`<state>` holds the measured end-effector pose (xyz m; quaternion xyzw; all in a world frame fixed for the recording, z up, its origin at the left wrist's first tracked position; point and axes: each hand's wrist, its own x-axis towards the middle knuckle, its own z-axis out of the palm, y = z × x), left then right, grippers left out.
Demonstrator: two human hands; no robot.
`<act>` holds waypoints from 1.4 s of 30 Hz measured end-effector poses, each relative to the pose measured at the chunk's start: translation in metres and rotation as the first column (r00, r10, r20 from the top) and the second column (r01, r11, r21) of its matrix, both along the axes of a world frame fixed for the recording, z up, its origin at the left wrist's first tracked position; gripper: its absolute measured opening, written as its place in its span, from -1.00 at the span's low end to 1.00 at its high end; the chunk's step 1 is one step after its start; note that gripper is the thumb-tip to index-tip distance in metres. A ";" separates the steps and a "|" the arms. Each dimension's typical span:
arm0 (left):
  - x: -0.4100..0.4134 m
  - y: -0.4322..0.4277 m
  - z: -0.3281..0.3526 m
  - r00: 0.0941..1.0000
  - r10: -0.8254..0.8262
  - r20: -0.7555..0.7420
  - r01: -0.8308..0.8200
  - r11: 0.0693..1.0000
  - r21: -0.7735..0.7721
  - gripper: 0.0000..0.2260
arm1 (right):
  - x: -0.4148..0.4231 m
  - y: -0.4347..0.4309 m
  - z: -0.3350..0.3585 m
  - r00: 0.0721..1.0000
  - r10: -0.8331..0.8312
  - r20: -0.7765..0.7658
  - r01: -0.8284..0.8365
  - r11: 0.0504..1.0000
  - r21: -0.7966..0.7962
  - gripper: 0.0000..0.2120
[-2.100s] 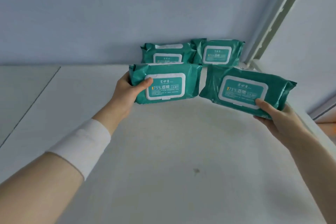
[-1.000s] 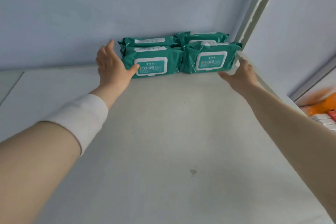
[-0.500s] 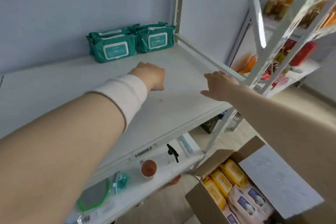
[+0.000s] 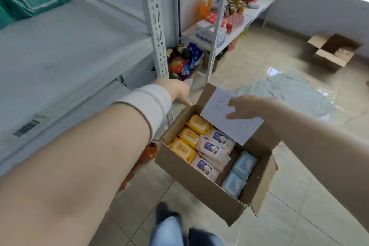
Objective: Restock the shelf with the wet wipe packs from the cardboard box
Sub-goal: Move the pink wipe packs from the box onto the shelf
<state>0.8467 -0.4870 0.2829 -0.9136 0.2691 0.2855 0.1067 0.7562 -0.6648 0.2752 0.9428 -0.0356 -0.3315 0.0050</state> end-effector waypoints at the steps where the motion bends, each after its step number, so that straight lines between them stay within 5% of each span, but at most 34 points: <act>1: -0.005 -0.012 -0.016 0.999 -0.010 -0.030 0.010 1.000 0.005 -0.49 | -0.009 -0.016 -0.020 0.998 -0.044 -0.042 0.043 0.999 -0.009 -0.43; 9: -0.016 -0.051 -0.167 0.949 0.043 -0.312 -0.033 0.999 0.038 -0.50 | -0.067 -0.055 -0.172 0.905 -0.346 -0.248 0.379 0.920 0.097 -0.48; 15: -0.011 -0.072 -0.286 0.846 0.195 -0.496 -0.181 0.980 0.076 -0.43 | -0.090 -0.046 -0.276 0.722 -0.537 -0.437 0.659 0.727 0.194 -0.38; 18: -0.008 -0.088 -0.349 0.770 0.314 -0.556 -0.337 0.939 0.064 -0.31 | -0.092 -0.043 -0.335 0.609 -0.637 -0.472 0.788 0.555 0.267 -0.31; 22: 0.006 -0.113 -0.441 0.673 0.473 -0.569 -0.527 0.846 0.080 -0.14 | -0.091 -0.048 -0.417 0.342 -0.767 -0.543 0.934 0.214 0.286 -0.23; 27: 0.015 -0.139 -0.498 0.744 0.511 -0.431 -0.613 0.778 -0.135 -0.02 | -0.081 -0.055 -0.491 0.114 -0.836 -0.536 0.934 -0.094 0.345 -0.23; 30: 0.016 -0.138 -0.518 0.703 0.602 -0.380 -0.694 0.698 -0.179 0.07 | -0.076 -0.057 -0.515 0.013 -0.846 -0.533 0.913 -0.207 0.351 -0.26; 34: 0.026 -0.131 -0.535 0.655 0.678 -0.334 -0.750 0.636 -0.181 -0.05 | -0.066 -0.055 -0.528 -0.096 -0.790 -0.606 0.850 -0.382 0.364 -0.33; 38: 0.036 -0.132 -0.533 0.633 0.571 -0.523 -0.708 0.700 -0.093 -0.36 | -0.061 -0.053 -0.529 -0.132 -0.779 -0.614 0.805 -0.445 0.392 -0.44; 42: 0.036 -0.139 -0.519 0.577 0.438 -0.689 -0.722 0.668 -0.180 -0.61 | -0.060 -0.056 -0.525 -0.141 -0.768 -0.624 0.803 -0.458 0.382 -0.56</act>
